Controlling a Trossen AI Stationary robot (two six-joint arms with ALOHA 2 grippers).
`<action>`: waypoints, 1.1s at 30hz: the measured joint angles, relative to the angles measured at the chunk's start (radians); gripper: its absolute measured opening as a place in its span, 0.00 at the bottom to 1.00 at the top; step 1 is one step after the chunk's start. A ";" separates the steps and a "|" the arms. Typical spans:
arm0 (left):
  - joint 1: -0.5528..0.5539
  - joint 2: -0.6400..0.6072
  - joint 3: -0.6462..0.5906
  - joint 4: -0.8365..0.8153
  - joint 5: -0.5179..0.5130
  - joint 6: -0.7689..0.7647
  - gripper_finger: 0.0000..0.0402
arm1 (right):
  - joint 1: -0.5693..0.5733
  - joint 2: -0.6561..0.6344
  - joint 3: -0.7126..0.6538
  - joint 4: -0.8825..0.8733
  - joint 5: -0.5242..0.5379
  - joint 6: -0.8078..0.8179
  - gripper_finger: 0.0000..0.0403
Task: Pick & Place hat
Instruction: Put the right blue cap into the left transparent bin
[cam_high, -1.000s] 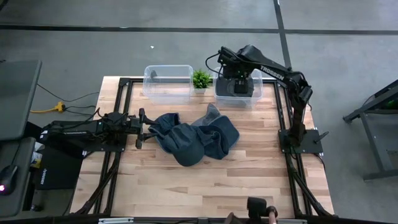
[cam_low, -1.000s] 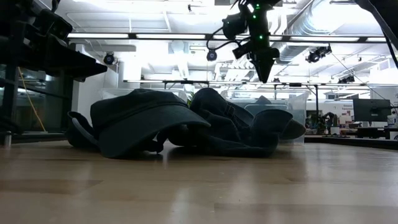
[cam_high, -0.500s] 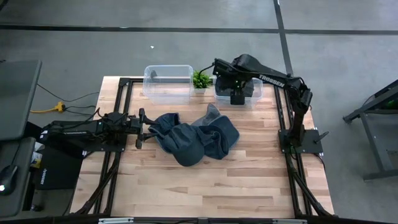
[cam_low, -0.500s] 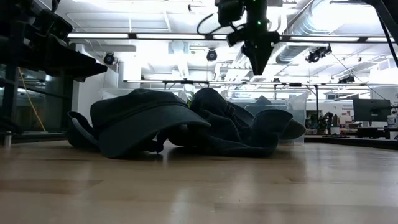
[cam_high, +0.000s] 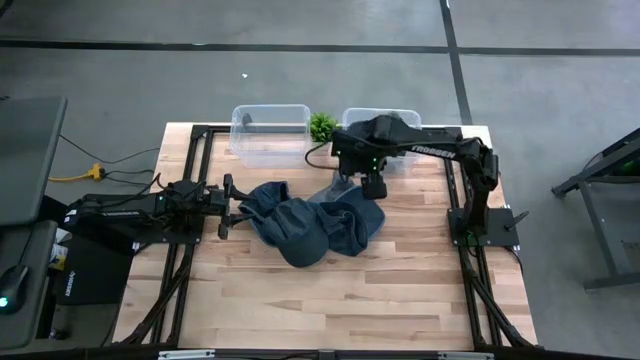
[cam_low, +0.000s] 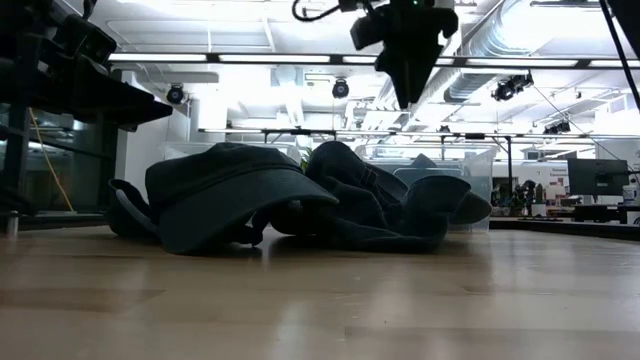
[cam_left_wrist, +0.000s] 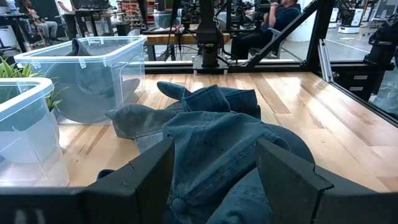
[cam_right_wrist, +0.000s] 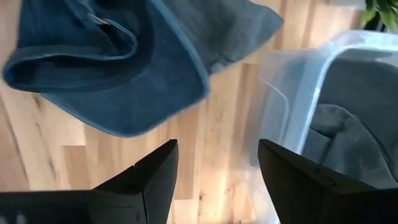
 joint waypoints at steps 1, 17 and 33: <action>0.000 0.000 0.000 0.000 0.000 0.000 0.55 | 0.013 0.000 0.000 0.000 0.000 0.008 0.54; 0.000 0.000 0.000 0.000 0.000 0.000 0.55 | 0.185 0.000 0.000 0.043 0.015 0.140 0.53; 0.000 0.000 0.000 0.000 0.000 0.000 0.55 | 0.408 0.000 0.000 0.010 0.006 0.320 0.52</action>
